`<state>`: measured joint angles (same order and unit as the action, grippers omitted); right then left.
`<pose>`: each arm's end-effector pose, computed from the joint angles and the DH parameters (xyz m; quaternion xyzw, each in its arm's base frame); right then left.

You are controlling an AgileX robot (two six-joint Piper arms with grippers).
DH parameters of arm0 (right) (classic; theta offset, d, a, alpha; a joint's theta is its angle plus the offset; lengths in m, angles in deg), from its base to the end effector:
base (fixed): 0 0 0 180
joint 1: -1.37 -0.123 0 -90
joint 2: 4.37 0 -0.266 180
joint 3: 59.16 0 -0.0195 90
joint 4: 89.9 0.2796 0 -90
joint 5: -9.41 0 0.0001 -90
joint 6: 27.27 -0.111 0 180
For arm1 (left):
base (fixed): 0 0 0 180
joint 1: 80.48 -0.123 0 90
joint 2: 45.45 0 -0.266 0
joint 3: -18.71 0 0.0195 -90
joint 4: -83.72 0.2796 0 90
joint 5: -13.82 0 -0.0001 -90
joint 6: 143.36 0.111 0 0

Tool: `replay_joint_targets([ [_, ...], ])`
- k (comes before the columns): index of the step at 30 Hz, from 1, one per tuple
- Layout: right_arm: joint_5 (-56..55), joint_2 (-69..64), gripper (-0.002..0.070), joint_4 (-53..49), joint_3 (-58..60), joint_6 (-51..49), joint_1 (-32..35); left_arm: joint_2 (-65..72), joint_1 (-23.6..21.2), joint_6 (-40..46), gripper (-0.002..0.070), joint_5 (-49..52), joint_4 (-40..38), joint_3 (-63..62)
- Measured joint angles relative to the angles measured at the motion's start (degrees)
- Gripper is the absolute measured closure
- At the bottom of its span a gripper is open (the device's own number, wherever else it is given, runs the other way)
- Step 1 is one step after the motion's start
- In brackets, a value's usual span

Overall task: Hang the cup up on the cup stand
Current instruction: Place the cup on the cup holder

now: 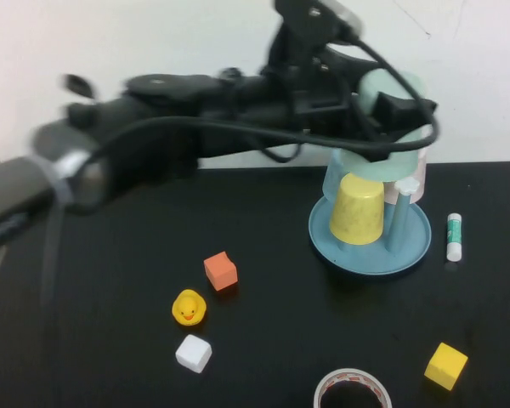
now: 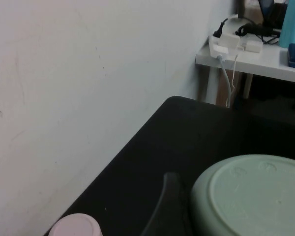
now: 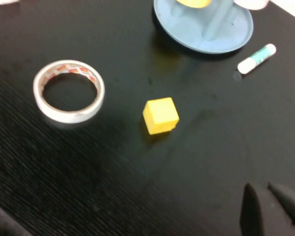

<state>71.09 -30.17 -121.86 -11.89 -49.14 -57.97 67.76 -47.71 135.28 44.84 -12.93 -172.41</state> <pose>0.0939 0.0568 0.2748 -0.3109 0.8316 0.0327 0.4591 0.3700 -0.3059 0.3146 0.3774 0.6466 -0.3663 0.5525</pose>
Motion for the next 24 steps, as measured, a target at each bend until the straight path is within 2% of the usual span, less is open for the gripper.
replay_joint_targets([
  [13,0.0,0.1,0.0675,-2.6,1.1,-0.4,0.0,23.6,6.6,-3.4,0.0125,-8.8,-0.6,-25.8],
  [24,0.0,0.2,0.0675,-3.6,1.2,-0.5,0.0,30.7,7.1,-3.8,0.0125,-16.9,-1.1,-28.5],
])
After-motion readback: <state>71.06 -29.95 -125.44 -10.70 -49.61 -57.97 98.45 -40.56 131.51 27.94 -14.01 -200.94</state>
